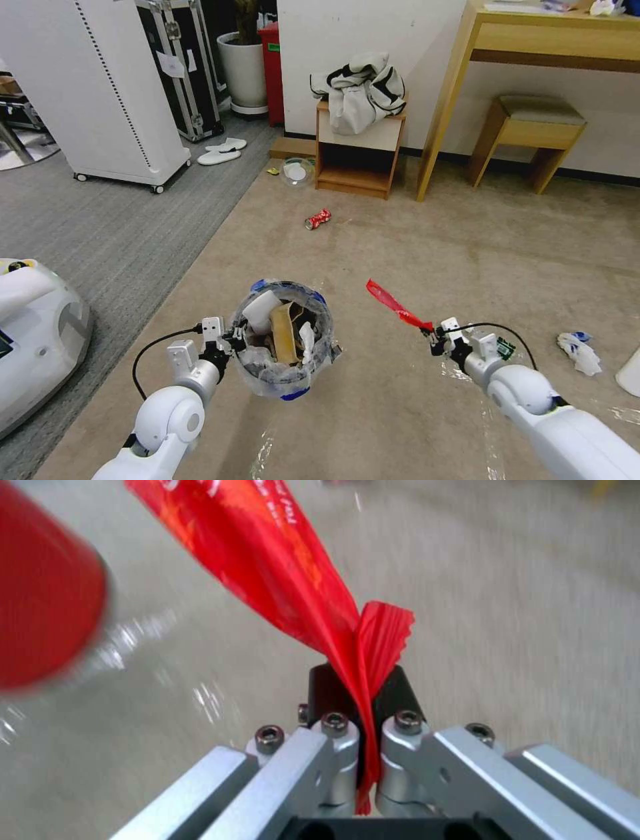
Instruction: Pick up the trash bin and place the garbage on the floor into it.
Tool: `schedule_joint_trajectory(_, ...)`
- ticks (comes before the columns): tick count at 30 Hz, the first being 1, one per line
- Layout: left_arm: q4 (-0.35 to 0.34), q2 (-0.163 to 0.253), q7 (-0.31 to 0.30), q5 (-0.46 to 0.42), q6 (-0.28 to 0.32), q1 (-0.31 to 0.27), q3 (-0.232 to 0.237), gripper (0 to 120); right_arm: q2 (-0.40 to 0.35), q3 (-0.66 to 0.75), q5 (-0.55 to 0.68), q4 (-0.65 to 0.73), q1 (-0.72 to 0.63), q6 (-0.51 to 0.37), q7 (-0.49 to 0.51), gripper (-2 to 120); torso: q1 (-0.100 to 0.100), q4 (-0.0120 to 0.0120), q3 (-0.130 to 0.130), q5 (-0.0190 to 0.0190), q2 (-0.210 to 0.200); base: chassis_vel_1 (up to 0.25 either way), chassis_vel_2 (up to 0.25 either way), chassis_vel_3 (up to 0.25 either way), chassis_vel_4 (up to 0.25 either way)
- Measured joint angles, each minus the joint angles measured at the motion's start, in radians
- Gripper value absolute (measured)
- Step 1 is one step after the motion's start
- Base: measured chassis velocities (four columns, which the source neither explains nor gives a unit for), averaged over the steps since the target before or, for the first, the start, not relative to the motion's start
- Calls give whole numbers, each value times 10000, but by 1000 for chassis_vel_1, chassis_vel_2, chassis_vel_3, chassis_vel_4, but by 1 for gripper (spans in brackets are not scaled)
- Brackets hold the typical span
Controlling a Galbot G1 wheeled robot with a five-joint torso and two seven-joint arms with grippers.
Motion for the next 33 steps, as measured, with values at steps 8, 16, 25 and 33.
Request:
schedule_joint_trajectory(8, -160, 65, 2, -153, 120, 2, 163, 1, -335, 490, 1254, 1859, -60, 453, -22, 0, 0, 3, 0, -4, 0, 0, 0, 0, 0)
schedule_joint_trajectory(16, -355, 200, 84, -250, 227, 145, 352, 1, -216, 82, 2637, 2936, 359, 930, -183, 0, 0, 3, 0, -3, 0, 0, 0, 0, 0)
schedule_joint_trajectory(25, -456, 202, 173, -90, 258, 248, 683, 1, 15, -706, 3012, 3261, 545, 1186, -937, 0, 0, 1, 1, -3, 0, 0, 0, 0, 0)
schedule_joint_trajectory(33, -583, 184, 159, -28, 308, 260, 951, 1, 175, -1945, 3310, 3421, 1011, 1340, -1601, 0, 0, 2, 0, -2, 0, 0, 0, 0, 0)
